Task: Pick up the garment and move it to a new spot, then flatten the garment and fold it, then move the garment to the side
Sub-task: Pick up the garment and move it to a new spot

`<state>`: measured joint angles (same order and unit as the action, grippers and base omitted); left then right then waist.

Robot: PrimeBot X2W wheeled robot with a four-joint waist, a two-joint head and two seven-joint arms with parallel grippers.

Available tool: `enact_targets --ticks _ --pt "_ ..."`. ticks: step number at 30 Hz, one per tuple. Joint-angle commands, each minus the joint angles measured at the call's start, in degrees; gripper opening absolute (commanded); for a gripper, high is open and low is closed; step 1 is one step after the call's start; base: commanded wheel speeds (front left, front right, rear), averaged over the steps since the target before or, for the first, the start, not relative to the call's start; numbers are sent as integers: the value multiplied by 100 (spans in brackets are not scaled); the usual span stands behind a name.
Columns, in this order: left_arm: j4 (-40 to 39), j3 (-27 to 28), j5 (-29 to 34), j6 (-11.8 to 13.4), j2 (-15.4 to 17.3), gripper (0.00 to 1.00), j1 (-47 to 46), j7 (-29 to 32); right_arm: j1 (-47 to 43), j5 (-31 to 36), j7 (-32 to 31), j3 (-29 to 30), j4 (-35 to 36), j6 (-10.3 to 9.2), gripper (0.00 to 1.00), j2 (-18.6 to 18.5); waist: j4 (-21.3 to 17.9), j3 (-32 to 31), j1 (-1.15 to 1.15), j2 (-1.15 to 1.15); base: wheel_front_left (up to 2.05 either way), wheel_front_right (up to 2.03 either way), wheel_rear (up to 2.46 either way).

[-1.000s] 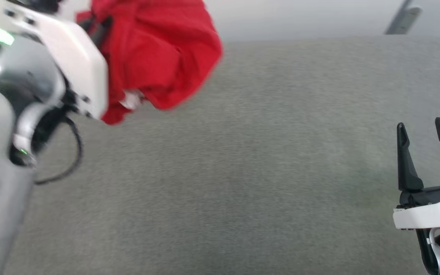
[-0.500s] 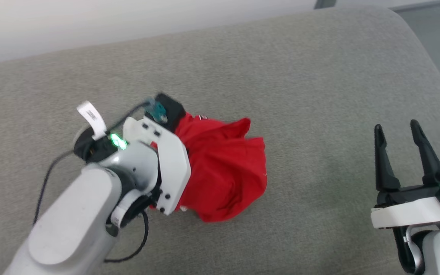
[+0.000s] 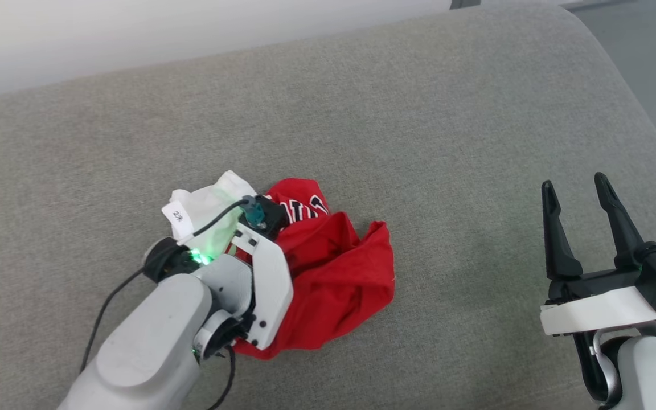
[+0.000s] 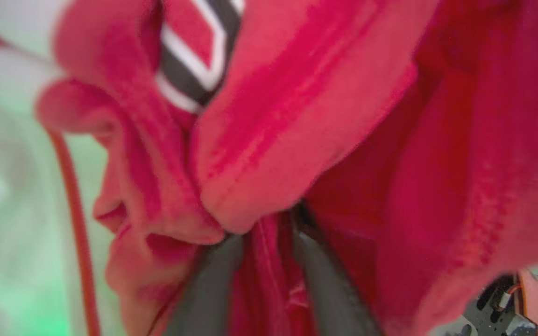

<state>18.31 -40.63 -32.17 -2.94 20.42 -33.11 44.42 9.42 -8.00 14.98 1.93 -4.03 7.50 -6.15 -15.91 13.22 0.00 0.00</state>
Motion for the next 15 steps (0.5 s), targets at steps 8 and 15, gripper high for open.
enact_targets --ticks 8,15 --pt "-88 263 -265 -74 -49 100 -184 -433 -167 -31 31 21 -33 -2 100 -129 330 -314 0 0 0 0 0" --pt "-792 827 -394 121 334 100 172 -1203 -320 -75 31 66 -45 -2 100 -245 740 -590 0 0 0 0 0"
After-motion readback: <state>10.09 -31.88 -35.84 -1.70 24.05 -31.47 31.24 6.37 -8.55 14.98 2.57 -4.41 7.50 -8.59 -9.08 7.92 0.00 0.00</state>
